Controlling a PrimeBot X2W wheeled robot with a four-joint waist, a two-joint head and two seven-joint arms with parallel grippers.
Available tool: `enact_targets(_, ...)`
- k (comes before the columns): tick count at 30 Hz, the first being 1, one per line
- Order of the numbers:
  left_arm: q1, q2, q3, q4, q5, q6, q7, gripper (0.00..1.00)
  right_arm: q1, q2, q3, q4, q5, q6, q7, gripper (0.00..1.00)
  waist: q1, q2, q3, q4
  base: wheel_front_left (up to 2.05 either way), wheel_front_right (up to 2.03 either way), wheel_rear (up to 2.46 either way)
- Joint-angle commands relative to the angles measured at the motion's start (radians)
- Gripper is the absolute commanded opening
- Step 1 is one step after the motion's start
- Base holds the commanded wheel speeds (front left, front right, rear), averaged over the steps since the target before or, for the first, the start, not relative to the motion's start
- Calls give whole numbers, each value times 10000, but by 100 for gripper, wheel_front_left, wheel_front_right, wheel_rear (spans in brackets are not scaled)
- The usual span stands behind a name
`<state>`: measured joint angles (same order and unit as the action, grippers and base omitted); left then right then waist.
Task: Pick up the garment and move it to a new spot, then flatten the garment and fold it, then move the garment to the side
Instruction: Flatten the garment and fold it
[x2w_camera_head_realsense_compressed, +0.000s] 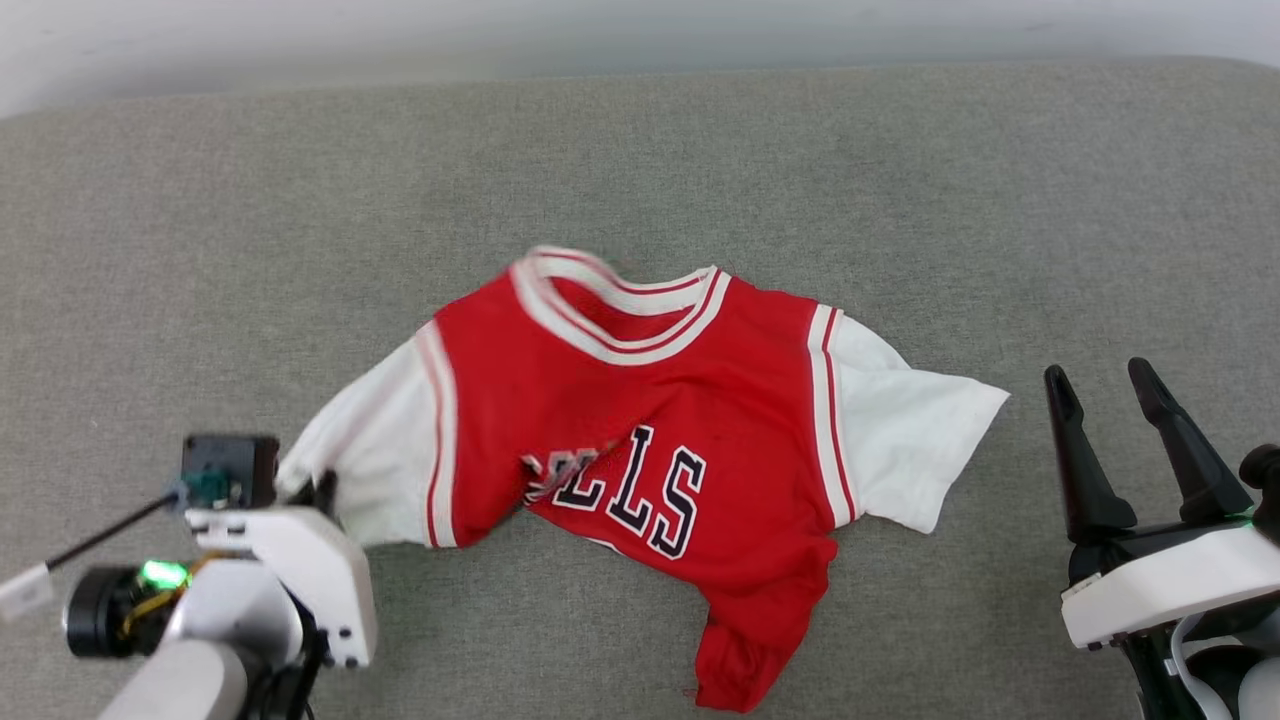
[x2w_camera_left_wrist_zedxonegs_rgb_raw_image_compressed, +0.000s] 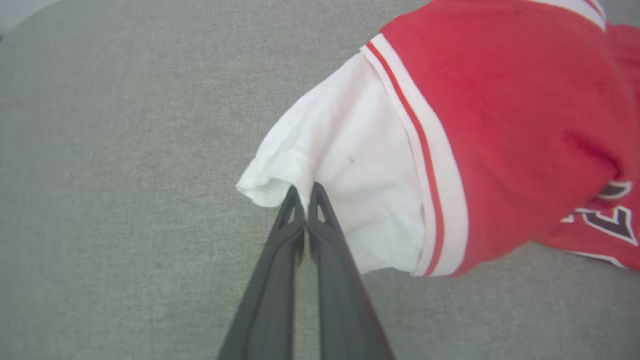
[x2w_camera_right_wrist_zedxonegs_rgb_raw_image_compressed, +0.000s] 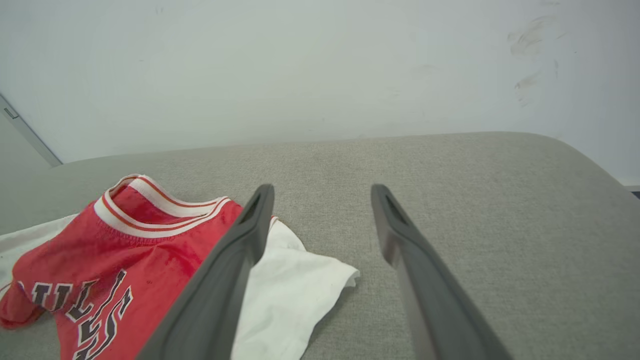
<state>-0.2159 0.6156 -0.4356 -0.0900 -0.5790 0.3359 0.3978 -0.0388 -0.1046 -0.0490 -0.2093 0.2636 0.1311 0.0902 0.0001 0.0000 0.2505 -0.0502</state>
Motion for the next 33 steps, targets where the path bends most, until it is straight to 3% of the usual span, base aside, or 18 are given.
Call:
enact_targets(1,470,-258,175,186,-340,85,-304,0,-44,-59,-9,12,42,-7,49,100,-1,0,-15,9,0,0,0)
enact_targets(8,1318,-1100,204,1734,-1195,-453,-1264,0,58,-85,-25,79,52,-7,152,100,-1,0,-217,-36,0,0,0)
enact_targets(9,1294,-1192,169,1920,-1207,-516,-1371,9,79,-84,-41,68,43,-5,164,100,-1,0,-262,-29,0,0,0)
enact_targets(10,1234,-1295,166,2051,-1237,-583,-1520,40,108,-85,-71,50,36,-5,197,100,-1,0,-311,-18,0,0,0)
enact_targets(11,1151,-1359,184,2160,-1207,-621,-1686,97,137,-87,-106,25,24,-5,208,100,-1,0,-353,-9,0,0,0)
enact_targets(12,1071,-1378,201,2235,-1121,-614,-1840,100,164,-87,-135,15,15,-7,237,100,-1,0,-420,5,0,0,0)
enact_targets(25,560,-1415,453,1846,111,-69,-4165,100,547,32,-616,204,397,-5,782,100,-1,0,-1080,46,0,0,0)
enact_targets(33,166,-1603,243,570,956,243,-5224,100,18,-608,-1050,1643,1297,-7,2823,100,-1,0,-937,273,0,0,0)
